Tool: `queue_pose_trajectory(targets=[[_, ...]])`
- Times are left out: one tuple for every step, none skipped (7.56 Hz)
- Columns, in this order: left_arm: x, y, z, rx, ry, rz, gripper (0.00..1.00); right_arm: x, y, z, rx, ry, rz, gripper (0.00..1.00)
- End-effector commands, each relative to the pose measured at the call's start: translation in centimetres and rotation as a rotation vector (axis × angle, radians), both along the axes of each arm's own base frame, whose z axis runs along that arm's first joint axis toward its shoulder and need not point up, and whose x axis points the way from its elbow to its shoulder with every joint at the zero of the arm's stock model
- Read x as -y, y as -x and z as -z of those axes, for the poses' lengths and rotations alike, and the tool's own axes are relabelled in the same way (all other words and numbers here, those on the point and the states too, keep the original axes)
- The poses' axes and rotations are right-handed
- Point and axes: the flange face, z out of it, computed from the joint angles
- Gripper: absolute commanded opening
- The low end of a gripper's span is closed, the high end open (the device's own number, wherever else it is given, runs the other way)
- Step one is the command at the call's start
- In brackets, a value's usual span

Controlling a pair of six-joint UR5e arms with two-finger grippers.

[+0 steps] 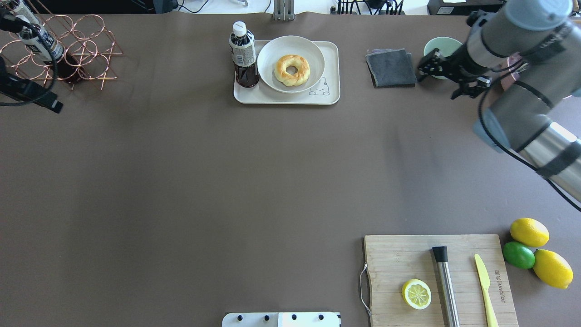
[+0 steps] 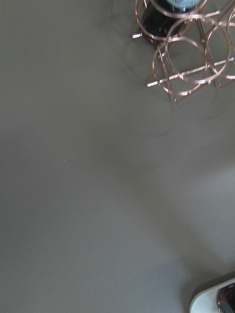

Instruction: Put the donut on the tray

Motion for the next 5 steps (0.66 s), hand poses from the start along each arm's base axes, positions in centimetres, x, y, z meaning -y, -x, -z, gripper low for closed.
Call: queue_pose_trajectory(targets=[[4.1,12.3,-11.7,-0.015,-0.031,-0.087,0.98,-7.3,-18.1,-13.0,-0.124,-0.169,0.183,1.0],[4.6,15.5,-14.6,-0.02,-0.034,-0.092,0.98,-8.3,-23.7,-16.4,-0.185,-0.21,0.261,1.0],[4.8,18.4,-17.3,-0.007,-0.03,-0.092,0.98,-8.7,-29.1,-18.3,-0.235,-0.227,0.347,1.0],[4.4,21.4,-20.5,-0.003,0.016,-0.076,0.98,-9.5,-33.3,-19.8,-0.263,-0.253,0.439,1.0],[3.9,22.9,-23.1,-0.001,0.046,-0.066,0.98,-10.9,-36.7,-21.4,-0.258,-0.243,0.456,1.0]])
